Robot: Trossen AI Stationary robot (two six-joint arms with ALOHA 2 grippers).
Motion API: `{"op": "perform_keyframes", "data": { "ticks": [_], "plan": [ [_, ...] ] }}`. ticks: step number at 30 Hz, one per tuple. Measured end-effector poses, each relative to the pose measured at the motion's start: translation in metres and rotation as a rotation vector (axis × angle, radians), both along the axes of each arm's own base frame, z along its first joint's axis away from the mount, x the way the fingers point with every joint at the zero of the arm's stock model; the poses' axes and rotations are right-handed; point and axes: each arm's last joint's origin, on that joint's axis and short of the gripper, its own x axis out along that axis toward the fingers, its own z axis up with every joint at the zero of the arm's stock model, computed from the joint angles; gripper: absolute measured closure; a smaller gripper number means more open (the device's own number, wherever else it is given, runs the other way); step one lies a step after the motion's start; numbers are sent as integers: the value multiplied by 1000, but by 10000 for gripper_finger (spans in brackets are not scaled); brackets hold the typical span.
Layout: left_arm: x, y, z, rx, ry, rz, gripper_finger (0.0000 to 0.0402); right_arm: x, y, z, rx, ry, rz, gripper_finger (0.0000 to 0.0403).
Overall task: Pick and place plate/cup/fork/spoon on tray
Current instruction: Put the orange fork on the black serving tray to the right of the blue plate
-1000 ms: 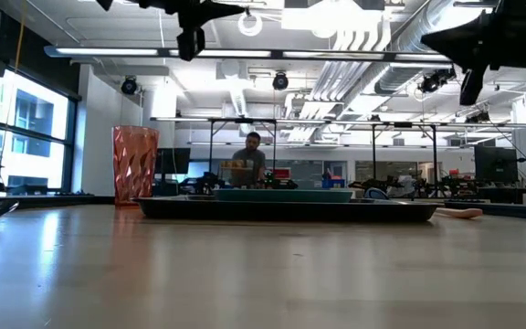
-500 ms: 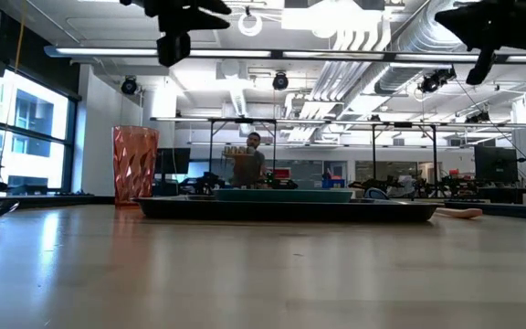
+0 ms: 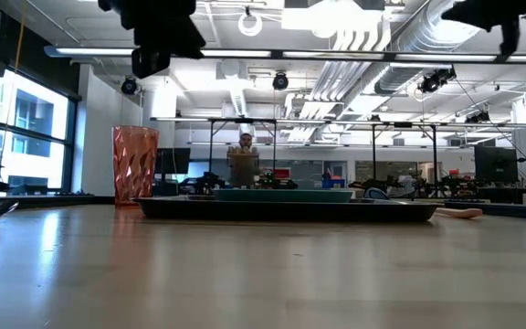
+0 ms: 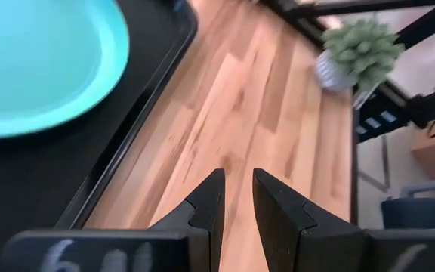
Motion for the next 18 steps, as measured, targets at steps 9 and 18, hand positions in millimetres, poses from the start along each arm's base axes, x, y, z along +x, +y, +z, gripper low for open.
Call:
{"op": "perform_keyframes", "data": {
  "ticks": [9, 18],
  "plan": [
    [-1, 1, -2, 3, 26, 6, 342, -9, -3, 24, 158, 250, -100, 403],
    [-1, 9, -2, 3, 31, 36, 342, 7, -2, 33, 442, 468, -86, 403]
  ]
}}
